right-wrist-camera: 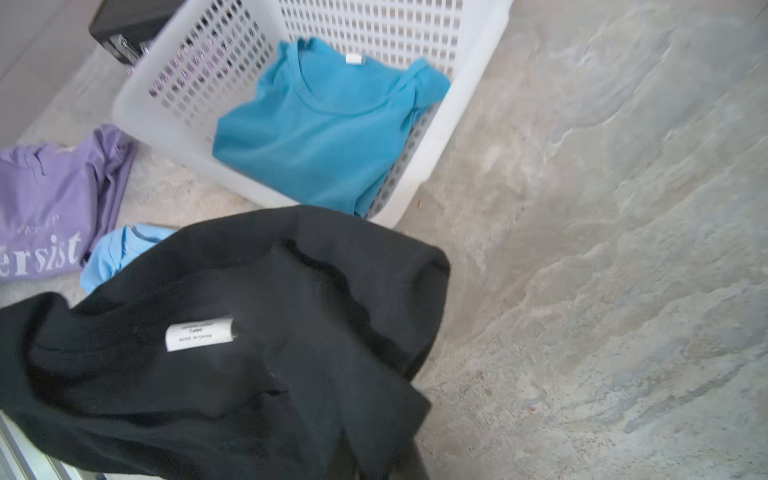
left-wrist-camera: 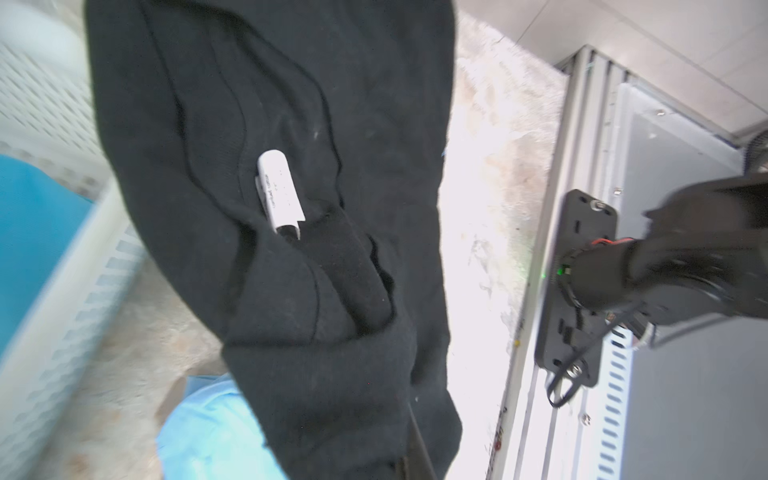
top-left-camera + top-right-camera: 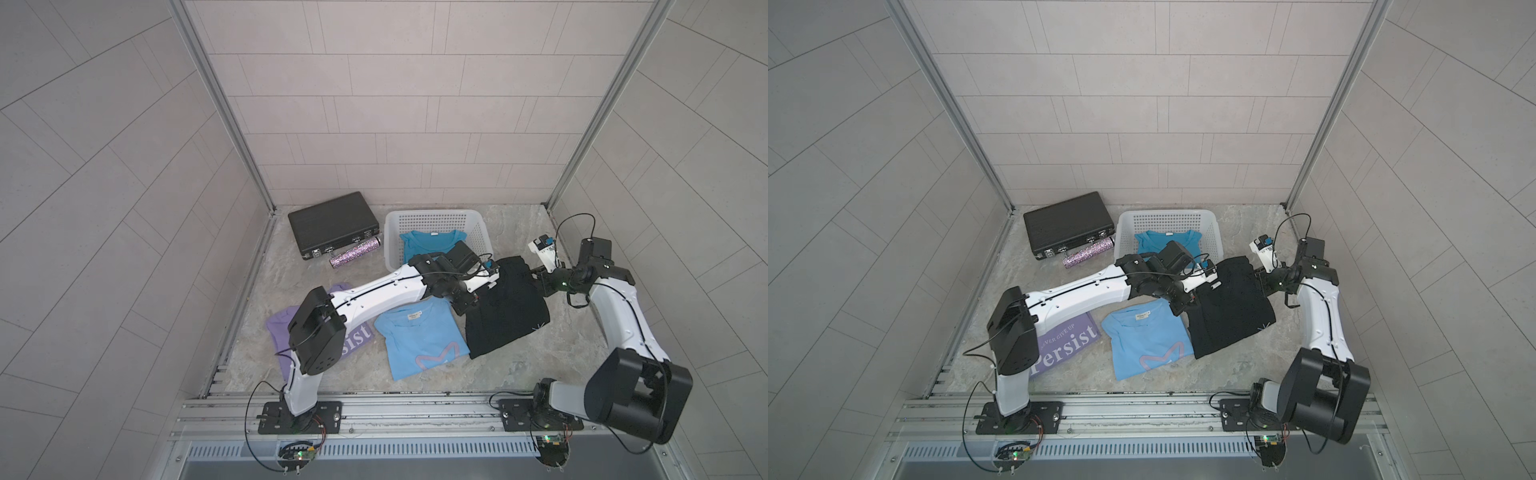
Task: Put the folded t-shirts into the basket
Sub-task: Pick up the T-shirt from the center of the board, then place the T-shirt in the bin.
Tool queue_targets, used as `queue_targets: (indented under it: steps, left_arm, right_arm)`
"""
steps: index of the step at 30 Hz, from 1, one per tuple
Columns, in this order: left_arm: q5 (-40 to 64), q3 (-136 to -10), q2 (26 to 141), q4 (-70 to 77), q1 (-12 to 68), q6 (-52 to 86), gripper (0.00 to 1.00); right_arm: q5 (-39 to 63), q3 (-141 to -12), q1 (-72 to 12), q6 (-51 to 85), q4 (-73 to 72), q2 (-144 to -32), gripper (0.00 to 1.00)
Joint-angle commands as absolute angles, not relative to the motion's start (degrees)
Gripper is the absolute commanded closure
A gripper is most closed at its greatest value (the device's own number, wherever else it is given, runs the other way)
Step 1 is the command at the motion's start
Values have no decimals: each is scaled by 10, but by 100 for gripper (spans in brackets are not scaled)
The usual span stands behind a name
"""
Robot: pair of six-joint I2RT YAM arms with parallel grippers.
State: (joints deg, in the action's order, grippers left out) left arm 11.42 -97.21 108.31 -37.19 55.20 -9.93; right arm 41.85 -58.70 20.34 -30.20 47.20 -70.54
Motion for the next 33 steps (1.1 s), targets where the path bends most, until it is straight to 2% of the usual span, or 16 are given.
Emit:
queue_targets:
  steps: [1,9,17,25,33]
  left_arm:
    - [124,-965,1036,-432,530,-153,100]
    - [90,-967,957,-481,451,-186,100]
    - [85,-990,914,-474,369,-188,100]
    - [68,-1064,966,-489,291,-185,100]
    - [112,-1188,1082,-546,242,-161,100]
  right_arm:
    - [449,-583,183,-219,412,-665,100]
    - [373,-582,58,-52,261,-624,100]
    - [290,-654,-35,31,216,-689,100]
    - [211,-709,-97,84,189,-776,100]
    - [176,-815,-122,110,233,-895,100]
